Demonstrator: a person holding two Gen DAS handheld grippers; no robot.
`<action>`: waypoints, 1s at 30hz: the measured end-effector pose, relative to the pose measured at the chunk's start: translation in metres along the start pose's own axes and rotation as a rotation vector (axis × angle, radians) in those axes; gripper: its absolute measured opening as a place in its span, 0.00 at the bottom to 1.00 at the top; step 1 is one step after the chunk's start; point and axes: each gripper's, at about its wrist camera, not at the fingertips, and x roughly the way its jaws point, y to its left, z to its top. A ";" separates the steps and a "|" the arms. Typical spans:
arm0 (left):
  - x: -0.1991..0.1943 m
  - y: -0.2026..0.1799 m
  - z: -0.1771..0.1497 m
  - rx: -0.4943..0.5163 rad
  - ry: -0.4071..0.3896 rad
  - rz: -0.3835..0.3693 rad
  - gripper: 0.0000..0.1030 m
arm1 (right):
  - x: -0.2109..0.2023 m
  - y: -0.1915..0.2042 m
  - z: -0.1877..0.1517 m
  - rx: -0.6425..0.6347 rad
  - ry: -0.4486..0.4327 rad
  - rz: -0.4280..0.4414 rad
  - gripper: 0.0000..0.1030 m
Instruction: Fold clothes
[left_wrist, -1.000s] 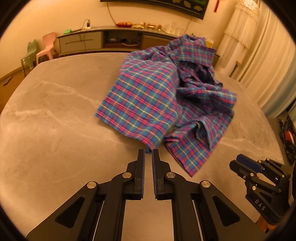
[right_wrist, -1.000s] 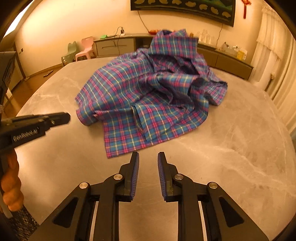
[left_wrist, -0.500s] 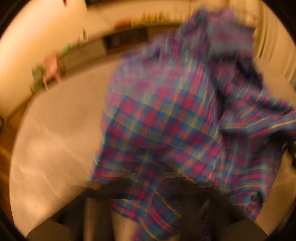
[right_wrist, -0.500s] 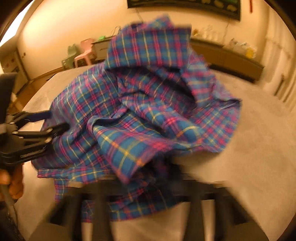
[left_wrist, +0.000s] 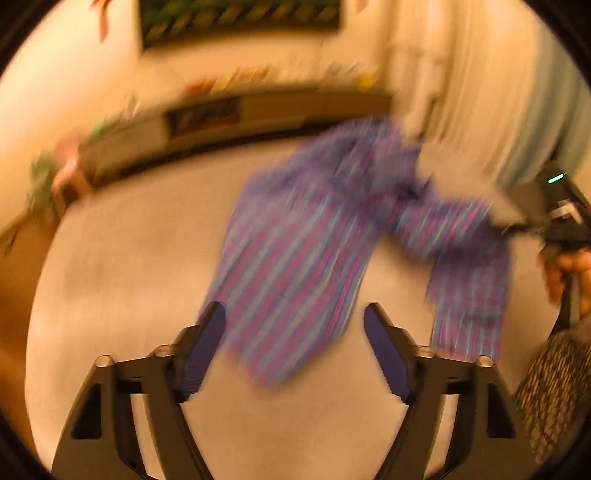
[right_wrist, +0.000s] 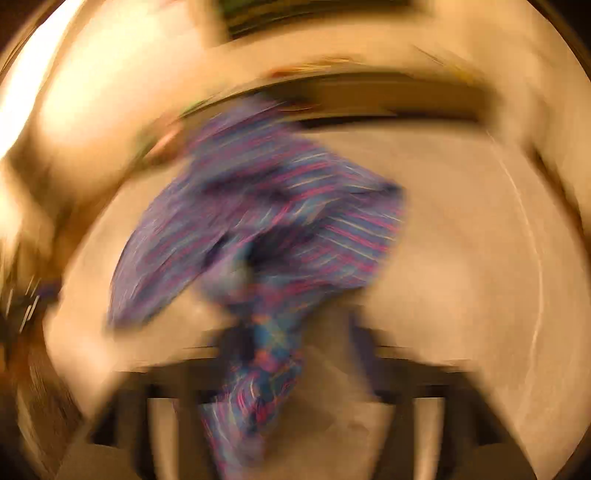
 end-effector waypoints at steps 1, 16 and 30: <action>0.019 -0.015 0.017 0.055 -0.013 -0.002 0.78 | 0.001 -0.009 0.005 0.068 -0.006 0.030 0.68; 0.220 -0.093 0.107 0.085 0.035 -0.019 0.11 | 0.011 -0.012 0.014 0.032 -0.034 -0.046 0.69; -0.008 -0.043 0.095 -0.134 -0.085 -0.400 0.10 | -0.023 0.068 0.001 -0.394 -0.382 -0.258 0.78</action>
